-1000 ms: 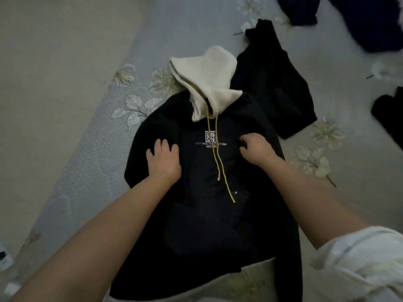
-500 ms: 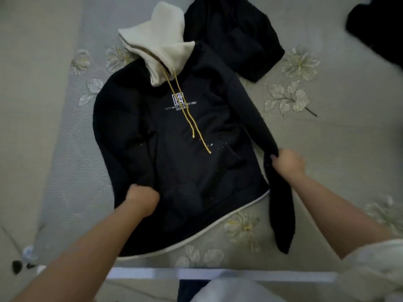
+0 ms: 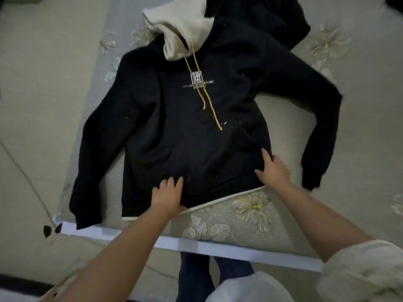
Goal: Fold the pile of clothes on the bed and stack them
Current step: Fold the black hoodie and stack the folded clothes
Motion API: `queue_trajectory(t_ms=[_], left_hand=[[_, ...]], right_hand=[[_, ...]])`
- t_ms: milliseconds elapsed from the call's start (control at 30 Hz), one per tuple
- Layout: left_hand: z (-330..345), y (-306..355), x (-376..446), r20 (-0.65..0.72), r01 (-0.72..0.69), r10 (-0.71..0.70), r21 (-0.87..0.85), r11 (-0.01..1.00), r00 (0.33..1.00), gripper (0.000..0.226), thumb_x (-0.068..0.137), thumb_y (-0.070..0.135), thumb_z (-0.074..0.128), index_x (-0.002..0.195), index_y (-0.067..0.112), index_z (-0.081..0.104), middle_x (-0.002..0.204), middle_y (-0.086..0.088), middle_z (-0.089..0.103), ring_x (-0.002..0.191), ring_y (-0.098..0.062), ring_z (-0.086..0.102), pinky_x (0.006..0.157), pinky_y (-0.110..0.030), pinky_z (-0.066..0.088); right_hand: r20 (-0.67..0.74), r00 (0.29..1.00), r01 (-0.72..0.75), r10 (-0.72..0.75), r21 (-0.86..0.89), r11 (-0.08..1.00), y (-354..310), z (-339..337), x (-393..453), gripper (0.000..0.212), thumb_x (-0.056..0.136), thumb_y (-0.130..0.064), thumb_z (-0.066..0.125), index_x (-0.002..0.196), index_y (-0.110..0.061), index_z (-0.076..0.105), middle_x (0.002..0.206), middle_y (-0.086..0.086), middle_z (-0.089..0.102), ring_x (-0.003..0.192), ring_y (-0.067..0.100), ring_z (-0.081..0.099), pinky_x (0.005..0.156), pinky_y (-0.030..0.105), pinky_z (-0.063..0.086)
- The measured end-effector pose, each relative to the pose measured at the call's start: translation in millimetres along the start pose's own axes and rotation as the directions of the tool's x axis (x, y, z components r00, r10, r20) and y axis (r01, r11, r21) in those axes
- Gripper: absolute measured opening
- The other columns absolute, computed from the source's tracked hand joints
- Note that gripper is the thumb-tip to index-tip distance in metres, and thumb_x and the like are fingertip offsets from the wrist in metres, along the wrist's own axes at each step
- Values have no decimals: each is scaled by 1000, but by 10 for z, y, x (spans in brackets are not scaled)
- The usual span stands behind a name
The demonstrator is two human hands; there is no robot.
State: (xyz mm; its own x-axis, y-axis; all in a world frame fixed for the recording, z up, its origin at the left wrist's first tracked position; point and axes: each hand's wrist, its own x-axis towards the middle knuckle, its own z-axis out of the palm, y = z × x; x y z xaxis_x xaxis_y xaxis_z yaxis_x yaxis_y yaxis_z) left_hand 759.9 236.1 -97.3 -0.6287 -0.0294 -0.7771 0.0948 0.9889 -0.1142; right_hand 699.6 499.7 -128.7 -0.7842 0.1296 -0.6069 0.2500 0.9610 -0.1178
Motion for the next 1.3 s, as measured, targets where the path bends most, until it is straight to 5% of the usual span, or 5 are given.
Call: queue_trajectory(t_ms=[433,600,1000,1167,1300], left_hand=[[263,-52,-192,-555,-427,350,-10,904,755,29,75,17,71,96,2,58,88,-14,62,80,-31,59,54,-33,41],[456,-97,-730,-455,-486,541,243,839,707,27,87,27,60,106,9,57,95,-9,59,85,-25,57,57,-28,37],[1093,-343,-892,-126,-287,319,221,932,939,59,99,36,29,146,7,9,137,-14,37,121,-31,38,88,-38,39],[972,-547,-770,-375,-73,-29,-254,964,926,53,93,39,44,133,7,33,127,-14,45,116,-30,43,86,-39,41],[1133,-696,-556,-174,199,-448,-716,669,877,59,92,35,47,133,-5,33,134,-26,39,125,-38,36,102,-43,30]], right_hand=[[-233,972,-50,11,-164,985,581,-460,-891,41,84,-14,57,125,-18,55,122,11,60,111,30,53,93,38,31],[-84,984,-174,157,-275,946,448,-315,-1474,37,88,-17,51,126,-19,52,124,11,55,114,31,51,100,41,31],[12,975,-202,224,-381,902,-25,1023,-1764,53,91,-25,46,139,-19,26,127,11,45,115,25,47,98,36,32],[-96,951,-249,295,330,911,125,1125,-1792,60,94,-27,45,145,-11,17,128,22,47,113,37,49,93,43,39],[-32,927,-274,374,624,732,308,1155,-1684,32,96,-10,32,114,6,53,114,27,57,99,38,53,77,37,39]])
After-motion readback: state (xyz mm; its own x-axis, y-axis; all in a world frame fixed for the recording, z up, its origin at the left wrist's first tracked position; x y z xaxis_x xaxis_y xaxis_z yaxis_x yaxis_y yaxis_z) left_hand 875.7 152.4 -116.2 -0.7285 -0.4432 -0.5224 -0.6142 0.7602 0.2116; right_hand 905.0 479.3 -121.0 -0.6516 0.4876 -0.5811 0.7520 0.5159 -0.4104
